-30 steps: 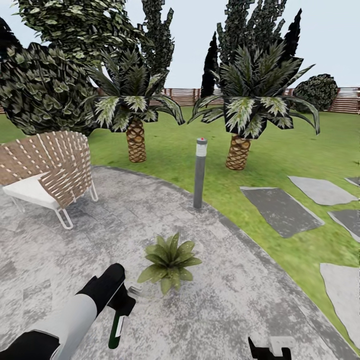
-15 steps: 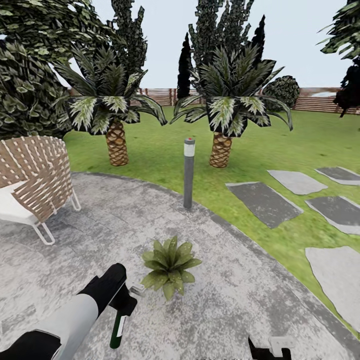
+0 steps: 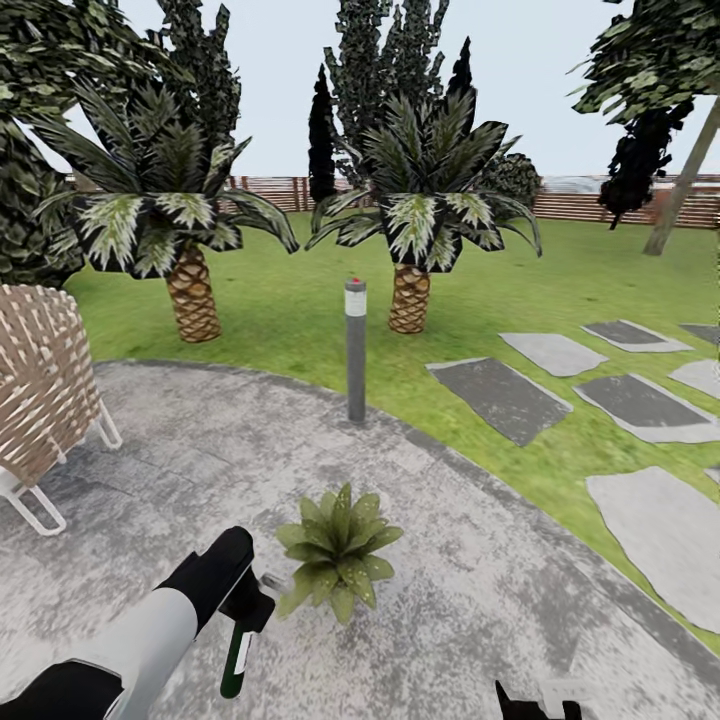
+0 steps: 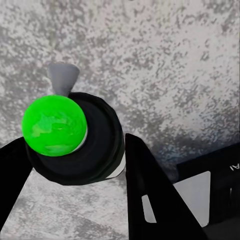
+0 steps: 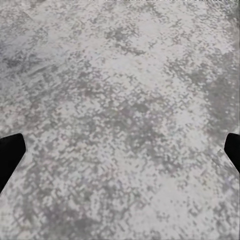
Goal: Pick up the pesticide atomizer in the garden and spray insectifuge to fully cover both potted plants in the garden.
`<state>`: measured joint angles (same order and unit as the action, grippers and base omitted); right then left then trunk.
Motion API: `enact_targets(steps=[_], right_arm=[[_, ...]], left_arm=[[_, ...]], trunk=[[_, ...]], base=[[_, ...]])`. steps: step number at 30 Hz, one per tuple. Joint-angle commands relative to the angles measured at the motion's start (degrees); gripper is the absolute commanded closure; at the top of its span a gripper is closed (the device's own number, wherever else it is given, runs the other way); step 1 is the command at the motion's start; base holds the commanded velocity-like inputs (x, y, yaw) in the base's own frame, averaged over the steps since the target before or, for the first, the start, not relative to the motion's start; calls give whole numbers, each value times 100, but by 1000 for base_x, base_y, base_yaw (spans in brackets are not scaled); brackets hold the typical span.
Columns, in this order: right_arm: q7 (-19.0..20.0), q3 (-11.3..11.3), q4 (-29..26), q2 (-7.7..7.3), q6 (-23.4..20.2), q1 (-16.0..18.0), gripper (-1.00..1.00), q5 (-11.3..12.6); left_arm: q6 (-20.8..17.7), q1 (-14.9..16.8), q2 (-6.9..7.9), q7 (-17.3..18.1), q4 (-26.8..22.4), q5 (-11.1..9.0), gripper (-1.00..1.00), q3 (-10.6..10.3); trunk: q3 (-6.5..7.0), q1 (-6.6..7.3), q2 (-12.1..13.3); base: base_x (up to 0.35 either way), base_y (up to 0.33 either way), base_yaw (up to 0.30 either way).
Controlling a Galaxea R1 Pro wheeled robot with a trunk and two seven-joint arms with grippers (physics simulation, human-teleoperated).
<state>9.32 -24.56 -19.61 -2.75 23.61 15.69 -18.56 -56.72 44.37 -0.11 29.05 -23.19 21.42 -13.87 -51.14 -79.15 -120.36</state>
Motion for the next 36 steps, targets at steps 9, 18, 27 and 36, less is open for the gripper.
enact_targets(steps=[9, 18, 27, 36], right_arm=[[43, -57, -7, 3, 21, 5, -100, -25], [43, -52, -6, 3, 21, 5, -100, -25], [46, -49, -7, 3, 21, 5, -100, -40], [43, -49, -7, 3, 21, 5, -100, -42]], left_arm=[[-4, 1, 2, 57, -8, 64, 100, -17], [-46, 67, -12, 82, -7, 50, 100, -12], [-45, -10, 79, 100, 90, 47, 100, -52], [-16, 79, 144, 571, 79, 51, 100, -176]], trunk=[[-5, -1, -2], [-5, -1, -2], [-5, -1, -2], [-5, -1, -2]], base=[[24, 166, -165], [0, 3, -246], [0, 0, -11], [0, 0, 0]])
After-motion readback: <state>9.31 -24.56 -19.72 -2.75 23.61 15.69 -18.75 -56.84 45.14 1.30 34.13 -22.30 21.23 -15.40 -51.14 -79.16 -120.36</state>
